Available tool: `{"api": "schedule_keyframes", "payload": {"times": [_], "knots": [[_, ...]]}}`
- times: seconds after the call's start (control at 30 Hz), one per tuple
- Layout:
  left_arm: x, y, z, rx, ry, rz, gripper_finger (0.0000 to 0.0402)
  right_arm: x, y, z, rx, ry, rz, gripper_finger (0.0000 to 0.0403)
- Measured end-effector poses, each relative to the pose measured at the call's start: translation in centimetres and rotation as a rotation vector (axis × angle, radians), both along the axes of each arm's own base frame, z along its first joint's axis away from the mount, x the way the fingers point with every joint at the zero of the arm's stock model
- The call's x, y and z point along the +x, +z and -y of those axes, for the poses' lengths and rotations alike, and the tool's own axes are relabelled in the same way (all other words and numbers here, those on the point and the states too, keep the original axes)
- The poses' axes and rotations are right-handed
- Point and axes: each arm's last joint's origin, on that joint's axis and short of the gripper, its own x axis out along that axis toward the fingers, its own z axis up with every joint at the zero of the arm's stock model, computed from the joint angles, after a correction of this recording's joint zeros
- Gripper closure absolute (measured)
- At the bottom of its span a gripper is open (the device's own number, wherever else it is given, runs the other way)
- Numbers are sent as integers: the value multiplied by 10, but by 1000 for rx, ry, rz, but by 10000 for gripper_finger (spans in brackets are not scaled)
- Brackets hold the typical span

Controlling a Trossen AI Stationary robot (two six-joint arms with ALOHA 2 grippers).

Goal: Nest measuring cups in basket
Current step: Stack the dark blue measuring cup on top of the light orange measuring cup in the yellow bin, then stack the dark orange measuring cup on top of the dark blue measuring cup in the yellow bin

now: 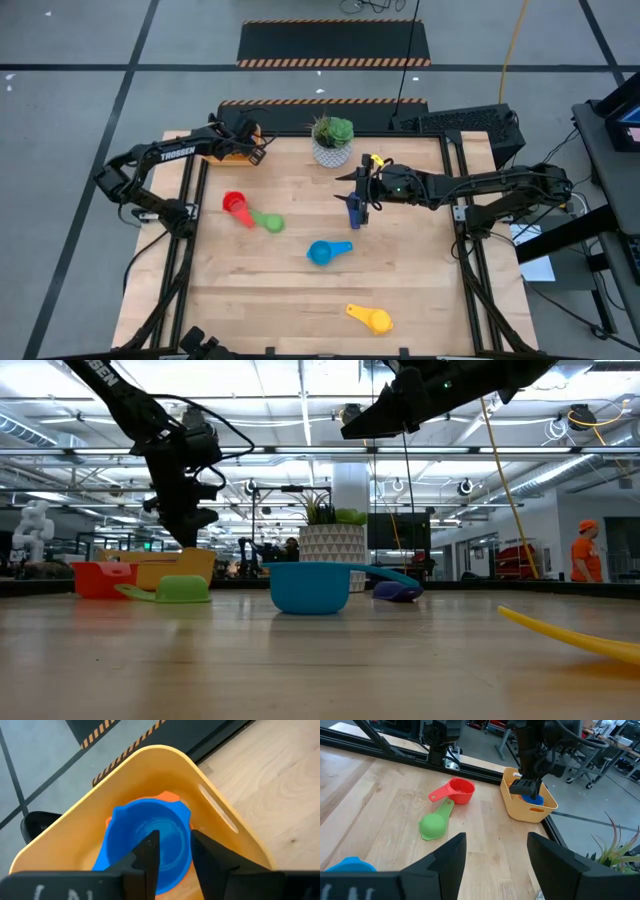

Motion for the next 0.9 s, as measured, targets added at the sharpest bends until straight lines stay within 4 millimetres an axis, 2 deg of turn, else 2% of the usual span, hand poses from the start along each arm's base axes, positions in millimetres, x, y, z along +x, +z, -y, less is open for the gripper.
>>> {"api": "schedule_keyframes", "payload": {"times": [0.17,0.33,0.47,0.73,0.9], "knots": [[1,11,5,27,-2,39,284,0,0,0,-2,1,-1,200],[2,31,20,79,-52,84,284,0,0,0,-3,1,-1,200],[-5,43,26,104,-56,94,284,0,0,0,-3,1,-1,200],[-27,35,24,-8,68,20,284,0,0,-1,7,7,1,200],[-33,36,19,31,129,-20,284,0,0,-2,8,9,1,200]]}}
